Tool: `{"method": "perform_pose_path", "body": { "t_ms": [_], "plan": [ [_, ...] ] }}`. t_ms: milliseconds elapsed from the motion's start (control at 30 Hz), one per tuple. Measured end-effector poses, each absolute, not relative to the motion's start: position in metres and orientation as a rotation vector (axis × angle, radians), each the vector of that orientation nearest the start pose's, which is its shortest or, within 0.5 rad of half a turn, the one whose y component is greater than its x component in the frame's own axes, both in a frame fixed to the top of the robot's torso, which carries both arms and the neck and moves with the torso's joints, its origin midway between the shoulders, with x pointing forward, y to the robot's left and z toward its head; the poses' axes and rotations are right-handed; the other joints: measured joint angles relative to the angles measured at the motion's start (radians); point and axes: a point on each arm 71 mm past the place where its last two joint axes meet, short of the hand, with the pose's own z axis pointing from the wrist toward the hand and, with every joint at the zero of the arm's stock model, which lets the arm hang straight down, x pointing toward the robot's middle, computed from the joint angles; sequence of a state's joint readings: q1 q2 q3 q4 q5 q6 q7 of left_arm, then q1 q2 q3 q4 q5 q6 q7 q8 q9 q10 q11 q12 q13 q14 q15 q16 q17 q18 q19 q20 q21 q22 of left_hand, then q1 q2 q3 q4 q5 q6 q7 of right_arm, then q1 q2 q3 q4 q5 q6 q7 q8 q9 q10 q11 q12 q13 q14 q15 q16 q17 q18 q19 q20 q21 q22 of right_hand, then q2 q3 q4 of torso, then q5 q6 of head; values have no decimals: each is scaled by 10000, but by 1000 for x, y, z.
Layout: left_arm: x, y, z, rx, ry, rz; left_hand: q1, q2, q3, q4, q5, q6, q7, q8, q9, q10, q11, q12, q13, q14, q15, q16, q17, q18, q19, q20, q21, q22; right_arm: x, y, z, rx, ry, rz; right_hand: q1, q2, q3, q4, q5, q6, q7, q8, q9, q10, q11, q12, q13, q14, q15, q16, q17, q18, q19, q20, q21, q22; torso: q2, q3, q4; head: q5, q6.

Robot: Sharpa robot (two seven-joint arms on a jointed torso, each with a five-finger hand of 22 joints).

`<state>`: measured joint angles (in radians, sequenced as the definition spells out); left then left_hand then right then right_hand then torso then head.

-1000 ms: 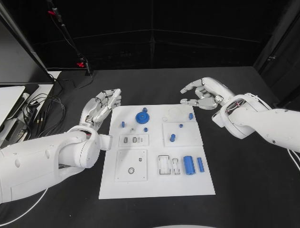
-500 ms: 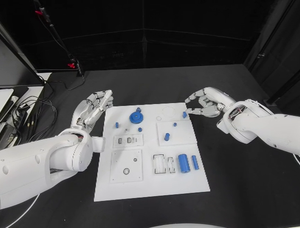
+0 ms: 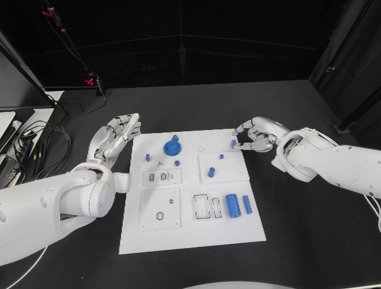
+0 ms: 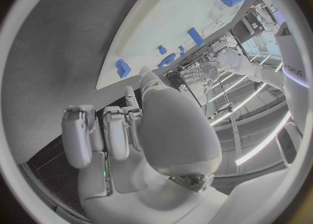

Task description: Assemble the parts on the task board

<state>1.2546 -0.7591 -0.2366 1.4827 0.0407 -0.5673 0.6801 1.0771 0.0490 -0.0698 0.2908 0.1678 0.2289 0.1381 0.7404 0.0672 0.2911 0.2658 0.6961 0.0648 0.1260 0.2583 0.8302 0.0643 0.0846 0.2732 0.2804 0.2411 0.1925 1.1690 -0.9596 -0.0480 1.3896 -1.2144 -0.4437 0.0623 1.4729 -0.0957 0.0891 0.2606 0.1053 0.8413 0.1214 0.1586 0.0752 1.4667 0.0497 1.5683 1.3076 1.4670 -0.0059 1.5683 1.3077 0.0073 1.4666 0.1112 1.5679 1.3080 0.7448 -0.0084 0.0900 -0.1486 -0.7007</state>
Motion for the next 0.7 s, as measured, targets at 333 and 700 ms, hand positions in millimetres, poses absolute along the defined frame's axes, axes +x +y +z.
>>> {"method": "perform_pose_path", "body": {
  "t_ms": [333,700],
  "plan": [
    [483,199,-206,-9631,12416,-13909,0,0,0,0,0,0,0,0,0,0,0,0,-1,0,0,0,0,0,0,0,0,-1,501,-300,-203,1538,16178,5708,145,144,43,-43,78,-32,-32,-40,1,1,-72,0,0,-19,-124,0,-1,1,-35,-112,0,-1,1,1,-11,56,-7],
    [483,199,-206,-9635,12413,-13902,0,0,0,0,0,0,0,0,0,0,0,0,0,0,0,0,0,0,0,0,0,-1,505,-297,-207,1637,16407,5379,223,224,92,-92,129,63,-127,-39,2,1,-71,0,0,-19,-124,0,-1,1,2,-148,0,-2,1,3,-11,103,-58]
  ]
}}
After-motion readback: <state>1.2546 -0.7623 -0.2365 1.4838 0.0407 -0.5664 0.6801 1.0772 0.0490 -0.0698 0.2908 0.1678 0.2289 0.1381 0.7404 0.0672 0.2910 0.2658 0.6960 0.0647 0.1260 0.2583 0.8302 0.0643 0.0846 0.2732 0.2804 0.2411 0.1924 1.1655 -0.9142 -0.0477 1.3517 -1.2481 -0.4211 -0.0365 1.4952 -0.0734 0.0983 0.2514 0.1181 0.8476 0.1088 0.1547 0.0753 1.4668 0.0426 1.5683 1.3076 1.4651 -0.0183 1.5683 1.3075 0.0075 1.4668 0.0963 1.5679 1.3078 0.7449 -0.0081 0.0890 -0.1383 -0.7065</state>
